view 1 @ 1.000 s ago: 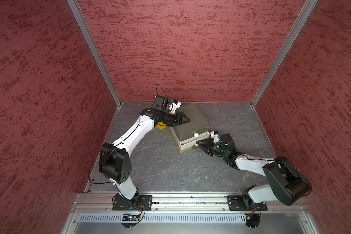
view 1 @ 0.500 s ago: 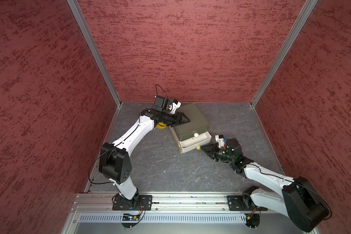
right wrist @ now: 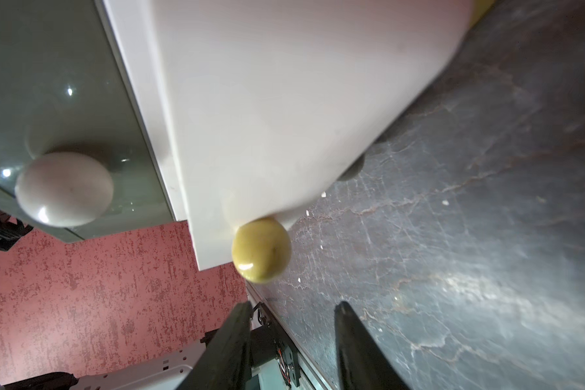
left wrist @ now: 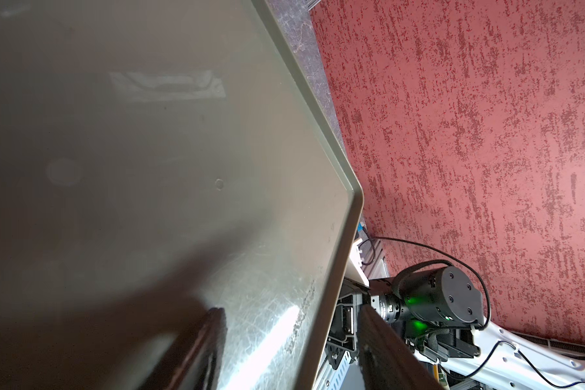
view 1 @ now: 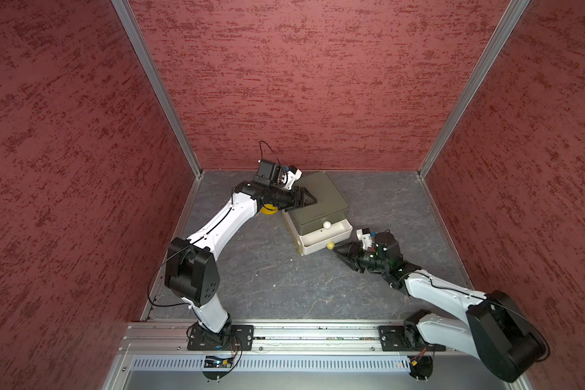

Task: Take the keys out of the drawer
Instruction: Open the drawer in the storage box.

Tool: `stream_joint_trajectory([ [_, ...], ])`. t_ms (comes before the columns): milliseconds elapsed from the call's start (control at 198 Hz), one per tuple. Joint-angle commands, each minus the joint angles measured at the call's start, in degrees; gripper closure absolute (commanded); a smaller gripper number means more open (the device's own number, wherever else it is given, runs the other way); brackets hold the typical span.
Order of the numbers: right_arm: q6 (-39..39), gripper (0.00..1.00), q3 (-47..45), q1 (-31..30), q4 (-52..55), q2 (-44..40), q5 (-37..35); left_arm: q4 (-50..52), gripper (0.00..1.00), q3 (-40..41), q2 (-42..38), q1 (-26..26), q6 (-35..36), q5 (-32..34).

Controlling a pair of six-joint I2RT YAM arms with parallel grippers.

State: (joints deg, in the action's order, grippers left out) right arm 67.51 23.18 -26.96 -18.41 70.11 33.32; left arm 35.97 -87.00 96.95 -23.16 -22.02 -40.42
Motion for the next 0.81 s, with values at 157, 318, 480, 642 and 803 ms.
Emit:
stream_joint_trajectory([
  [157, -1.76, 0.56, 5.02, -0.55, -4.48, 4.22, 2.44, 7.62, 0.35, 2.89, 2.37, -0.30, 0.51, 4.03],
  [318, -1.50, 0.56, 4.86, -0.49, -5.68, 6.06, 2.43, 7.80, 0.35, 2.71, 2.55, -0.23, 0.63, 3.95],
  [480, -1.42, 0.57, 4.90, -0.54, -6.42, 7.28, 1.92, 7.94, 0.35, 2.63, 2.80, -0.22, 0.75, 3.93],
  [642, -0.80, 0.58, 5.59, -0.52, -8.68, 9.56, 2.11, 8.33, 0.35, 2.28, 2.99, -0.05, 1.10, 3.85],
  [803, -0.82, 0.58, 7.01, -0.56, -9.10, 11.16, 2.29, 8.64, 0.34, 2.27, 3.07, 0.35, 1.37, 3.76],
])
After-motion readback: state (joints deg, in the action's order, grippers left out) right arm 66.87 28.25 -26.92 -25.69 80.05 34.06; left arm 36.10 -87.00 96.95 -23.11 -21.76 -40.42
